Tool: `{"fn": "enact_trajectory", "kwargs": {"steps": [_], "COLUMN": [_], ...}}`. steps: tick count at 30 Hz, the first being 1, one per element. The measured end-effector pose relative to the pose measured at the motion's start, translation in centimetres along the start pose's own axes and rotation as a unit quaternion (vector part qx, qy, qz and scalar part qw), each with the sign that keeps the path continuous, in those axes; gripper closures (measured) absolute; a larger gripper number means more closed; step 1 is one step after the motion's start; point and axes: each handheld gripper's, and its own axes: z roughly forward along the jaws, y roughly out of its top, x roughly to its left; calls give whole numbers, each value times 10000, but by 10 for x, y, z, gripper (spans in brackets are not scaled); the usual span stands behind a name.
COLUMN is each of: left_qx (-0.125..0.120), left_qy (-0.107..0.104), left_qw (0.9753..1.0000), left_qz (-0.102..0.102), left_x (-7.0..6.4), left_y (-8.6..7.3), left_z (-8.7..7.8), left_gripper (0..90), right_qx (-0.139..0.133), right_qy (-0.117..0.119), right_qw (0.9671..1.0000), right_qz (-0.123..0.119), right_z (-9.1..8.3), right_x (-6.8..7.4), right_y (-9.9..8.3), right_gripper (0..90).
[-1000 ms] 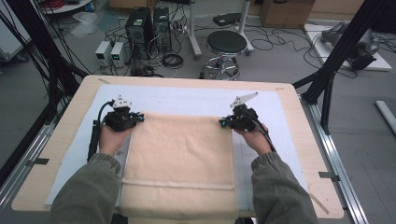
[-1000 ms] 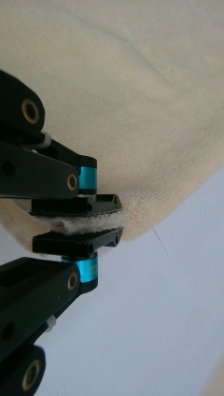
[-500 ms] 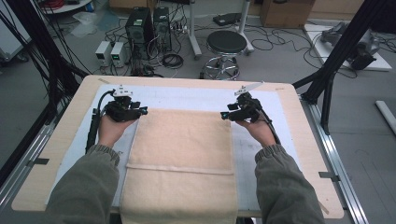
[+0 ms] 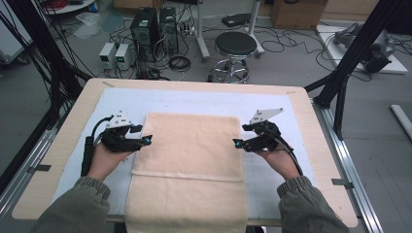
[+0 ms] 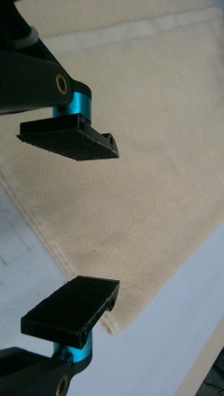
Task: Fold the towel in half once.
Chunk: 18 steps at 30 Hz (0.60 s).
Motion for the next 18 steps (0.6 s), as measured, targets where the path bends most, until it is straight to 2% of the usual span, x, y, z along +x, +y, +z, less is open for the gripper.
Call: {"fn": "enact_trajectory", "kwargs": {"steps": [2,3,5,6,8,11,13,18], "left_qx": [-81,-90,-76,-78,-59,-13,39,123], "left_qy": [-78,-94,-98,-125,-140,-168,-173,-196], "left_qw": [9999,9999,9999,9999,9998,9998,9998,9996], "left_qz": [22,40,99,80,117,118,129,155], "left_x": [-5,-8,-13,-16,-19,-22,-25,-32], "left_y": [-5,-8,-13,-16,-22,-31,-37,-46], "left_z": [-5,-7,-9,-10,-11,-13,-14,-17], "left_gripper": [378,372,355,349,346,343,341,328], "right_qx": [-38,48,247,287,249,88,69,11], "right_qy": [-3,28,162,185,152,160,205,207], "right_qw": [9999,9998,9995,9994,9993,9994,9996,9996], "right_qz": [-111,-181,-73,-106,-231,-293,-194,-166], "right_z": [0,1,3,4,2,-1,-1,0], "right_x": [7,10,15,18,25,31,33,39], "right_y": [-6,-7,-7,-6,-5,-10,-17,-33], "right_gripper": [294,245,214,213,219,236,236,237]}}
